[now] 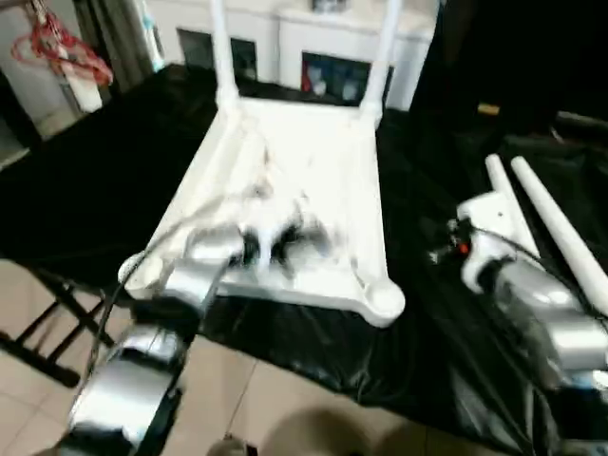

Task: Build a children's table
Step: Rotate table base

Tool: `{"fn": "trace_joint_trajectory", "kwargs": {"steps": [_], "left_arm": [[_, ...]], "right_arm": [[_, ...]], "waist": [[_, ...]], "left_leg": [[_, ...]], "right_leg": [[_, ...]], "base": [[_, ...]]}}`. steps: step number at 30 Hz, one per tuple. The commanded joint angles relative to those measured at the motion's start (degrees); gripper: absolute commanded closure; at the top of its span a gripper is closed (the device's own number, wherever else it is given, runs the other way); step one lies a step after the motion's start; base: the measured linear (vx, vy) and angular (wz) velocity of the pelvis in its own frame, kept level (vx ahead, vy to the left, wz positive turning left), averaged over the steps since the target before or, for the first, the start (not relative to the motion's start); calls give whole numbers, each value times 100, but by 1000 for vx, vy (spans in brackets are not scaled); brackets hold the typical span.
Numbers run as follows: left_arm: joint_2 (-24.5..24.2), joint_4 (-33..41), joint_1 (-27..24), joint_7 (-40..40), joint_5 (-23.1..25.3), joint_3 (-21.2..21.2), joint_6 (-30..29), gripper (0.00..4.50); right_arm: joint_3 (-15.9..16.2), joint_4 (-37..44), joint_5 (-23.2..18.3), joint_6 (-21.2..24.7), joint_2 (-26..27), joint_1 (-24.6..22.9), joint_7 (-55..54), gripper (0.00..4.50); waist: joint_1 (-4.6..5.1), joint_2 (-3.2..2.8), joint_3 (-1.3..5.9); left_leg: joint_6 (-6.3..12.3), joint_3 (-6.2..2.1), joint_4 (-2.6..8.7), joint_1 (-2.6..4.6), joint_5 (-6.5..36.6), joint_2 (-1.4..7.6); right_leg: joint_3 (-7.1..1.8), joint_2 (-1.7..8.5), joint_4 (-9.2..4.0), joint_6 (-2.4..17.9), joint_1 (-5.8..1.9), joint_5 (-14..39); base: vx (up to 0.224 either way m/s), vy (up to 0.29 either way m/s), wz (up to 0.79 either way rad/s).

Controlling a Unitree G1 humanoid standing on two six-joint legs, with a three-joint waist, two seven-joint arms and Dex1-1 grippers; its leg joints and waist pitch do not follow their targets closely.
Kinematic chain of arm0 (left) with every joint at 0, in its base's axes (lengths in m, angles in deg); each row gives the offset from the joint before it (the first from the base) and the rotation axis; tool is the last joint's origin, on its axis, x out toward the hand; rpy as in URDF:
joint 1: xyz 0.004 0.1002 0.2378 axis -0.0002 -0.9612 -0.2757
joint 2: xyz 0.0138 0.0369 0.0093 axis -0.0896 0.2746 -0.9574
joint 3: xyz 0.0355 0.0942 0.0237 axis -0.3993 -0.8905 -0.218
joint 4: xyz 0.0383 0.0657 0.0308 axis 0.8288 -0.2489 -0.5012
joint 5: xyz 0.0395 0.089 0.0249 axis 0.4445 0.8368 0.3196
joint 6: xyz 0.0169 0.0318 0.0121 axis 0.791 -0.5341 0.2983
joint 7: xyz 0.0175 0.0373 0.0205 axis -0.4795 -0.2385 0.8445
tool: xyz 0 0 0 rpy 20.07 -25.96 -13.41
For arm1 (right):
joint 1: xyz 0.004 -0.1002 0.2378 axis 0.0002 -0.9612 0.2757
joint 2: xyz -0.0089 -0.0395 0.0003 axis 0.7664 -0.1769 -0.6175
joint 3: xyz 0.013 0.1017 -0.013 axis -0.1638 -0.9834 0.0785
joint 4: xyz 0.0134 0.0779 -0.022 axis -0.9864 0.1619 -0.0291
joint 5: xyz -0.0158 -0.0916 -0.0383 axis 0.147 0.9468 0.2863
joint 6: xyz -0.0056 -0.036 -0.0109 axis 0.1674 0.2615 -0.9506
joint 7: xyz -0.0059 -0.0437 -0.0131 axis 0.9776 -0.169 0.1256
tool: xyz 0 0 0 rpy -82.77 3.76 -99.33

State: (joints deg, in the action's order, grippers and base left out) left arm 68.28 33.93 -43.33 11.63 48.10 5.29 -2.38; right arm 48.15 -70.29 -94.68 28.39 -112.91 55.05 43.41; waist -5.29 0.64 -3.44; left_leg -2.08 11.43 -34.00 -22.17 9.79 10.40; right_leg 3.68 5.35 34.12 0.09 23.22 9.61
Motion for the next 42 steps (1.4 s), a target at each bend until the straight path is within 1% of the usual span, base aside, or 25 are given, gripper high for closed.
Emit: {"fn": "trace_joint_trajectory", "kwargs": {"steps": [1, 3, 5, 7, 8, 9, 10, 11, 14, 17, 18, 22, 23, 25, 26, 27, 29, 30, 31, 32, 33, 35, 36, 39, 42], "left_arm": [[-48, -155, 118, -202, 395, -168, 182, 450], [-80, -301, 171, -249, 577, -237, 203, 450], [-114, -309, 213, -352, 682, -349, 101, 450], [-154, -181, 188, -389, 684, -425, 9, 450], [-186, -72, 165, -343, 688, -479, -62, 450], [-186, -72, 165, -343, 688, -479, -62, 450], [-200, -87, 191, -234, 752, -534, -49, 450], [-205, -161, 245, -94, 848, -572, -55, 450], [-146, -413, 374, 251, 1026, -463, 202, 450], [-105, -436, 427, 441, 1005, -334, 252, 450], [-88, -420, 444, 508, 957, -265, 228, 450], [-71, -135, 400, 676, 670, -44, 128, 450], [-60, 28, 347, 660, 576, 33, 114, 450], [-50, 277, 262, 617, 445, 128, 57, 450], [28, 1091, -7, 767, 27, 503, -208, 450], [28, 1091, -7, 767, 27, 503, -208, 450], [175, 1685, -203, 1553, -159, 940, -373, 450], [401, 1872, -307, 2384, -294, 1341, -624, 430], [504, 1964, -391, 2683, -365, 1497, -784, 418], [576, 2034, -478, 2921, -402, 1616, -845, 409], [675, 2357, -792, 3123, -450, 1718, -910, 409], [744, 2800, -1175, 3477, -239, 1775, -973, 398], [774, 2998, -1317, 3631, -156, 1817, -1056, 384], [820, 3507, -1660, 3860, 23, 1885, -1323, 367], [815, 3976, -2023, 4171, 223, 1906, -1542, 337]], "right_arm": [[87, 318, -133, 201, -203, -74, 319, 447], [89, 410, -215, 299, -279, -106, 406, 447], [87, 478, -217, 334, -350, -164, 415, 447], [81, 527, -219, 357, -373, -203, 422, 447], [69, 569, -225, 382, -383, -234, 438, 447], [69, 569, -225, 382, -383, -234, 438, 447], [43, 622, -230, 414, -386, -286, 425, 447], [16, 697, -241, 463, -395, -352, 416, 447], [16, 859, -279, 558, -371, -450, 376, 447], [26, 964, -314, 604, -347, -484, 351, 447], [27, 1005, -328, 621, -338, -495, 339, 447], [0, 1169, -404, 691, -275, -527, 321, 447], [-34, 1227, -448, 714, -239, -541, 298, 447], [-73, 1291, -491, 735, -195, -559, 259, 447], [-216, 1410, -522, 802, 16, -555, -80, 447], [-216, 1410, -522, 802, 16, -555, -80, 447], [-391, 1470, -548, 740, 343, -522, -505, 447], [-451, 1548, -624, 663, 611, -536, -710, 432], [-456, 1550, -606, 634, 749, -540, -852, 421], [-419, 1524, -533, 588, 828, -542, -963, 414], [-355, 1458, -417, 410, 1008, -561, -1159, 411], [-377, 1408, -344, 281, 1244, -581, -1440, 389], [-403, 1412, -333, 193, 1329, -607, -1527, 378], [-487, 1418, -280, -72, 1526, -729, -1764, 359], [-553, 1321, -207, -282, 1710, -913, -1956, 329]], "waist": [[-7, 41, 394], [8, 46, 385], [11, 4, 391], [13, 27, 389], [19, -12, 401], [15, -8, 407], [16, -60, 408], [23, -37, 410], [26, -72, 419], [22, -67, 409], [34, -47, 408], [32, -54, 404], [32, -9, 405], [20, -28, 406], [28, -8, 410], [36, -19, 412], [45, -11, 435], [53, -13, 430], [56, -21, 420], [55, -8, 420], [59, -48, 415], [107, -43, 413], [119, -58, 418], [123, -78, 433], [104, -87, 396]], "left_leg": [[191, -131, 431, 159, 1349, 298], [100, -140, 447, 172, 1517, 299], [19, -156, 453, 171, 1555, 294], [-1, -150, 448, 173, 1559, 289], [-24, -152, 445, 176, 1592, 292], [-14, -154, 443, 175, 1570, 291], [-6, -158, 439, 165, 1542, 284], [24, -150, 437, 160, 1525, 282], [62, -154, 430, 162, 1514, 273], [28, -159, 434, 172, 1673, 268], [5, -166, 441, 160, 1705, 267], [-15, -172, 445, 176, 1792, 277], [-7, -166, 445, 176, 1780, 276], [-2, -170, 449, 164, 1697, 300], [2, -161, 451, 167, 1664, 299], [26, -162, 458, 135, 1525, 308], [40, -148, 422, 146, 1479, 308], [58, -145, 421, 127, 1431, 302], [73, -142, 414, 129, 1446, 289], [94, -149, 417, 125, 1439, 265], [67, -150, 426, 134, 1436, 273], [17, -166, 454, 93, 1490, 280], [7, -156, 450, 119, 1522, 273], [-31, -162, 457, 124, 1521, 281], [-85, -170, 489, 132, 1765, 288]], "right_leg": [[-253, 370, -392, 1090, -245, 1462], [-257, 374, -433, 985, -249, 1589], [-251, 374, -429, 966, -255, 1646], [-253, 378, -430, 992, -253, 1663], [-253, 370, -428, 1033, -252, 1577], [-251, 367, -417, 1058, -258, 1519], [-253, 362, -408, 1079, -261, 1445], [-251, 343, -415, 1079, -269, 1342], [-243, 342, -421, 1090, -275, 1330], [-233, 349, -457, 1011, -266, 1695], [-229, 351, -469, 963, -270, 1846], [-231, 353, -478, 946, -242, 1941], [-228, 353, -487, 943, -233, 1963], [-239, 366, -454, 1017, -236, 1816], [-235, 357, -435, 1033, -235, 1759], [-236, 368, -409, 1124, -243, 1576], [-238, 356, -382, 1179, -230, 1438], [-230, 334, -364, 1164, -238, 1390], [-230, 332, -378, 1162, -224, 1404], [-214, 329, -410, 1072, -237, 1558], [-223, 314, -418, 989, -223, 1609], [-217, 305, -421, 906, -240, 1625], [-226, 286, -435, 843, -208, 1640], [-236, 278, -426, 771, -206, 1538], [-237, 274, -457, 712, -182, 1685]], "base": [[0, 0, 0], [0, 0, 0], [0, 0, 0], [0, 0, 0], [0, 0, 0], [0, 0, 0], [0, 0, 0], [0, 0, 0], [0, 0, 0], [0, 0, 0], [0, 0, 0], [0, 0, 0], [0, 0, 0], [0, 0, 0], [0, 0, 0], [0, 0, 0], [0, 0, 0], [0, 0, 0], [0, 0, 0], [0, 0, 0], [0, 0, 0], [0, 0, 0], [0, 0, 0], [0, 0, 0], [0, 0, 0]]}}
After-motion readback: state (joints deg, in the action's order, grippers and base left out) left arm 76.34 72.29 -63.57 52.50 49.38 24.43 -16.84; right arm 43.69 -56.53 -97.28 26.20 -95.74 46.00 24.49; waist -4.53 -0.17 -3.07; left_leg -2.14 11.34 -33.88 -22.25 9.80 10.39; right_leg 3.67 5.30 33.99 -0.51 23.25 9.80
